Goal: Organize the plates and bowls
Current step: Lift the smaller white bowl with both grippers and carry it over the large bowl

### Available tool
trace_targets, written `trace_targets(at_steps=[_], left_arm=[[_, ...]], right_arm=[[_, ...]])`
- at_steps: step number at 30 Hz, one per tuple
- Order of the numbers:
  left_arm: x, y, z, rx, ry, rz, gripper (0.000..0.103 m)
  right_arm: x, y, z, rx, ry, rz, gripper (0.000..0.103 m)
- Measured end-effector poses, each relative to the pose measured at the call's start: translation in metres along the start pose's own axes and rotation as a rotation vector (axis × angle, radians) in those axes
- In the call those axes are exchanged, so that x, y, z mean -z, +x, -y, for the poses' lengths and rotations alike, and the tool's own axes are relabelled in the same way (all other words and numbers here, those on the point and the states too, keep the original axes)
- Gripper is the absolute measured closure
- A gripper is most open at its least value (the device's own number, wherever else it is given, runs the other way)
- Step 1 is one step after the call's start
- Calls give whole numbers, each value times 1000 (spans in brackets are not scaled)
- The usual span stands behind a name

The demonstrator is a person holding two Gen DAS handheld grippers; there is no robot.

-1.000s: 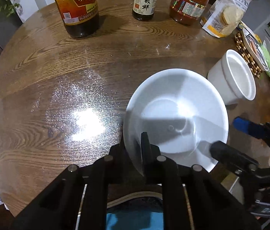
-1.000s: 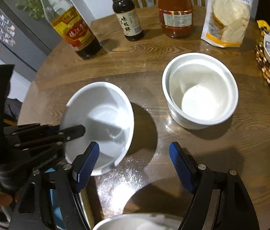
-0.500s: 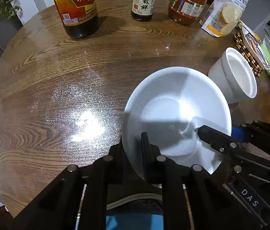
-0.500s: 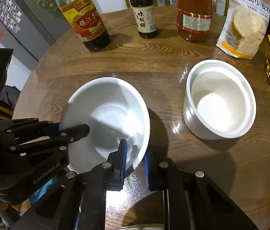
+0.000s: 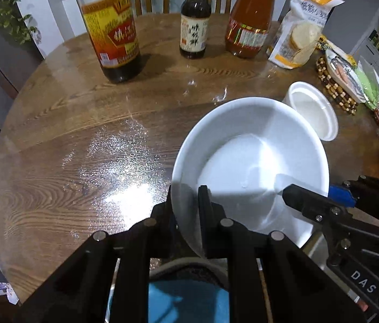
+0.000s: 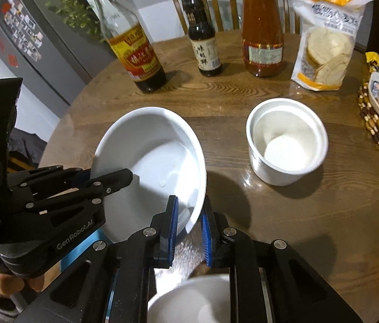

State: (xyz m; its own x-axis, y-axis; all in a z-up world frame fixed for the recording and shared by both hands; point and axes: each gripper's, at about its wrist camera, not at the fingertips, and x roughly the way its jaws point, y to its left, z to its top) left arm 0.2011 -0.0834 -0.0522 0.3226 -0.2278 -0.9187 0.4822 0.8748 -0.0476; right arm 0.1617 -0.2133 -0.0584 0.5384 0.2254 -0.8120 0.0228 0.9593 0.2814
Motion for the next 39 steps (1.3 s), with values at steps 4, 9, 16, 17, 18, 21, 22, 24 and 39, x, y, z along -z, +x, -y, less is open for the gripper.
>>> trace_targets(at_steps=[4,9,16,17,18,21,22,24,39], left_arm=[[7,-17,10,0,12,43,88],[17,-37,27,-13,49,96,88],[37,-53,51,-21,92,118,86],[40,-55,55,-20,98,121,86],[43,-57,59,-19,103,124,86],[49,-61,68,-20,118,127,86],[52,-62,71,-21,123,128,86],[58,-64,77,-23,133,129,87],[90,-63,108,5,168,102,87]], right_arm=[[12,-18,2,-8,7,31,85],[29,-39,2,-6,11,59,85],[50,-60,9,0,36,87,85],[54,-63,11,3,40,90,85],[57,-65,12,5,42,90,85],[67,-70,16,8,54,92,85],[70,-72,17,8,57,93,85],[77,-77,18,12,60,95,85],[116,-87,34,30,104,72,85]])
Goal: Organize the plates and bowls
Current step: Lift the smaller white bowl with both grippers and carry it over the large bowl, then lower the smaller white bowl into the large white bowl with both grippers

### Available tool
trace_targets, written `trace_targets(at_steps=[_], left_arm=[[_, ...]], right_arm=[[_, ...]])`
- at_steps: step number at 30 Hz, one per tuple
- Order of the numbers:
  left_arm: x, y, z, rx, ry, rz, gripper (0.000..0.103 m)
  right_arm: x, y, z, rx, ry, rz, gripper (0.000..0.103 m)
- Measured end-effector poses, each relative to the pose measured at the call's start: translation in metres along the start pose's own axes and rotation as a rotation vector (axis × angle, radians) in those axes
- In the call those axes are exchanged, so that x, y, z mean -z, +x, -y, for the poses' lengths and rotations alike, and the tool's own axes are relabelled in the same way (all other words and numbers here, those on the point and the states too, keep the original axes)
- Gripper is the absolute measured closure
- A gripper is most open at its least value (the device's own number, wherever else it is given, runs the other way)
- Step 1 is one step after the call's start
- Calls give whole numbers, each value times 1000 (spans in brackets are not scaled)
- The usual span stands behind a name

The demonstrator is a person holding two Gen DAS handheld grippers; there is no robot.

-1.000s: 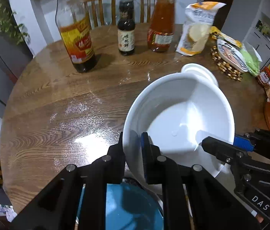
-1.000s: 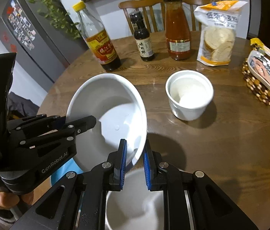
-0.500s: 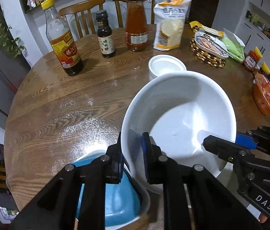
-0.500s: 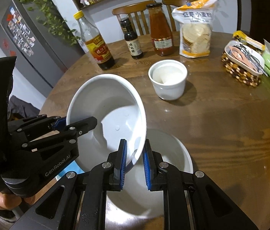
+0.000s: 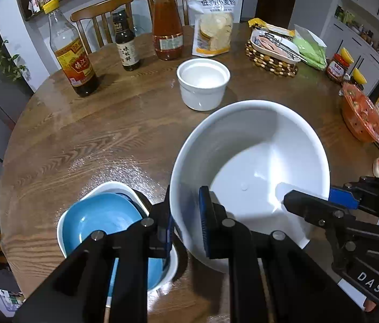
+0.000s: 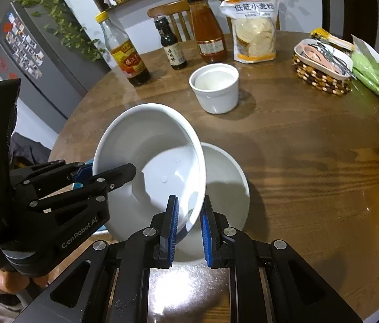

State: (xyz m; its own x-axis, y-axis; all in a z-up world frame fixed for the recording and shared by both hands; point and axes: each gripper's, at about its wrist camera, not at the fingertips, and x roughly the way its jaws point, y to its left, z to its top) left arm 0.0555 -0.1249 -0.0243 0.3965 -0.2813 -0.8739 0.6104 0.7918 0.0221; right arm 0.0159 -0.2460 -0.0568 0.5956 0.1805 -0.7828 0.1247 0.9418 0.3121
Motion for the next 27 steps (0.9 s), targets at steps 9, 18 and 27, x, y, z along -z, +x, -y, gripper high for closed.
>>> trace_targets(at_steps=[9,18,27], left_arm=[[8,6,12,11,5,-24,86],[13,12,17,12,5,-44,86],[16,20,18,13,6,-71,86]], right_arm=[[10,2,7,5,12,-14,85],[17,7,11,9,24,-43,85],[19,13,14,7,39,-67,85]])
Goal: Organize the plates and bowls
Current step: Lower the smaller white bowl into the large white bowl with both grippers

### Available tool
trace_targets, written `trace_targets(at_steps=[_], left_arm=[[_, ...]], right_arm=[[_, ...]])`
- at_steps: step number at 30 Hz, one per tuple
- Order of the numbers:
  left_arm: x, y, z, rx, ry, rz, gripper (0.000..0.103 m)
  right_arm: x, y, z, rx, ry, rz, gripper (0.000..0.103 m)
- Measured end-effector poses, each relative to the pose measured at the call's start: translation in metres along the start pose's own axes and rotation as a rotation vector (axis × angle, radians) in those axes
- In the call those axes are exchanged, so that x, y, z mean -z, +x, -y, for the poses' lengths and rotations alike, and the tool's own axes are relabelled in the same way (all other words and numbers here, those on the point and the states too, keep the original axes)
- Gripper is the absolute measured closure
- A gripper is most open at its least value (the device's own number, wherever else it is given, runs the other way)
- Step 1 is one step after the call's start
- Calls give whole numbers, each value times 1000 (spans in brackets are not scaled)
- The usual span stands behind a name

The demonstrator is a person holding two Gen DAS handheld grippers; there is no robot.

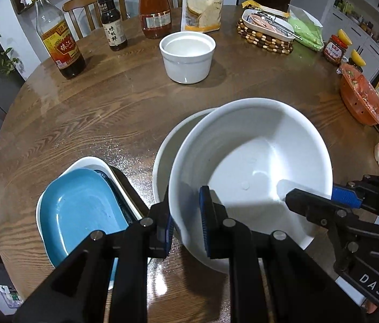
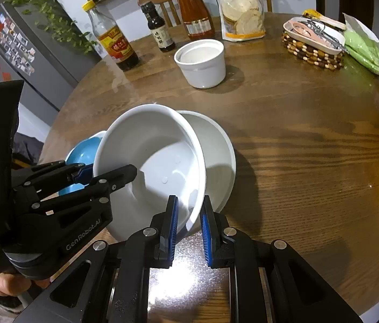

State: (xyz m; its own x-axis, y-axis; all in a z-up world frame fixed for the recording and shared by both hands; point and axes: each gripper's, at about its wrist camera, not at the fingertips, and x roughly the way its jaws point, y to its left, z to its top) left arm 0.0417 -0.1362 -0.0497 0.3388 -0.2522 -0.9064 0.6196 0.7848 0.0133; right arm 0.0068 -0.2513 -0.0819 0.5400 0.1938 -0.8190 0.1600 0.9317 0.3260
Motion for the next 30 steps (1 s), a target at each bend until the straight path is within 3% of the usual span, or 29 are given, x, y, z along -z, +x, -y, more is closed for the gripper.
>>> trace_targets(at_steps=[20,30], left_arm=[[-6,15,-5,-1,-15,-34,84],[-9,20,0,-16,32,-44,84]], right_arm=[[-9,13,-1,33,-3,-26,85],[-14,16,2,54,-2,-39,85]])
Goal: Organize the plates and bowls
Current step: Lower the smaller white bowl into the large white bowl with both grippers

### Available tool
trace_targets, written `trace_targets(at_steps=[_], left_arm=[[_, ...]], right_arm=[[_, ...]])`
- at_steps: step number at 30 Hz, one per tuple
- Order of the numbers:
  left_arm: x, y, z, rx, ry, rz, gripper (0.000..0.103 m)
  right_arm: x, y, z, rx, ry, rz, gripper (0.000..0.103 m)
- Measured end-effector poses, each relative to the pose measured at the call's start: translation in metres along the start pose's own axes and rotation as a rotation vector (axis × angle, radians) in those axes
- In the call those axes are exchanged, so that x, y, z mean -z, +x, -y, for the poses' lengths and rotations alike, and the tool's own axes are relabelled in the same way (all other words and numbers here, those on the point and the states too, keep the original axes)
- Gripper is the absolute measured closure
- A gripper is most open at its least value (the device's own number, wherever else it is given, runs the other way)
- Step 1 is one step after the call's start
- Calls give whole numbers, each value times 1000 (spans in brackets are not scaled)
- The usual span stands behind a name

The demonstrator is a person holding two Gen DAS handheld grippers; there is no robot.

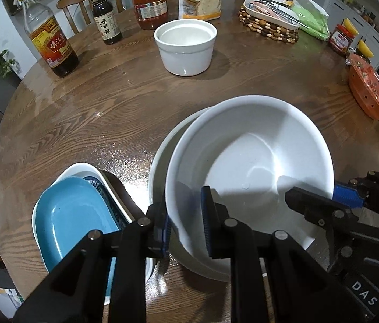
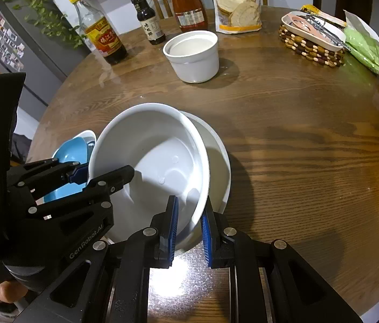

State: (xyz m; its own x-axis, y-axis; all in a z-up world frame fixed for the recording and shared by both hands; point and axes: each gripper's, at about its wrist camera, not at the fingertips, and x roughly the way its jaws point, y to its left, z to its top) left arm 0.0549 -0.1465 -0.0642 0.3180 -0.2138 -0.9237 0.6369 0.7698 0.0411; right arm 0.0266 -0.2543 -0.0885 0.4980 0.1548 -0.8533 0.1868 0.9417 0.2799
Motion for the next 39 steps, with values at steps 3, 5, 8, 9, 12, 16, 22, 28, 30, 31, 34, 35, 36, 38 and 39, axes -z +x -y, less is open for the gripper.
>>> trace_targets(at_steps=[3,5,8,9,12,16,22,28,30,31,34,35,36,38,39], left_arm=[[0,0,0,-2,4,1,84],[0,1,0,-5,8,2,84],[0,1,1,-7,13,4,84],[1,1,1,-7,13,6,84],[2,1,1,-9,15,10,83],[3,1,2,-11,21,20,83],[4,0,2,-5,21,23,83],[5,1,2,-7,23,28,82],[5,1,2,-7,26,30,82],[5,1,3,-7,26,31,82],[6,1,3,-6,28,31,81],[6,1,3,-6,29,31,81],[6,1,4,-5,31,31,80],[6,2,4,0,33,29,77],[6,2,4,4,33,28,76]], right_arm=[[0,1,-1,2,-4,-2,85],[0,1,-1,2,-3,-2,85],[0,1,-1,2,-3,-2,85],[0,1,-1,3,-4,-1,85],[0,2,-1,2,-1,2,85],[0,3,-2,2,2,2,85],[0,3,-1,1,4,4,85],[0,3,0,5,5,4,85],[0,3,0,6,6,4,85],[0,3,0,6,6,4,85],[-1,3,1,6,7,5,85],[0,3,0,5,8,5,85],[0,3,1,3,9,6,85],[0,3,1,5,9,7,85],[0,3,1,5,10,6,85]])
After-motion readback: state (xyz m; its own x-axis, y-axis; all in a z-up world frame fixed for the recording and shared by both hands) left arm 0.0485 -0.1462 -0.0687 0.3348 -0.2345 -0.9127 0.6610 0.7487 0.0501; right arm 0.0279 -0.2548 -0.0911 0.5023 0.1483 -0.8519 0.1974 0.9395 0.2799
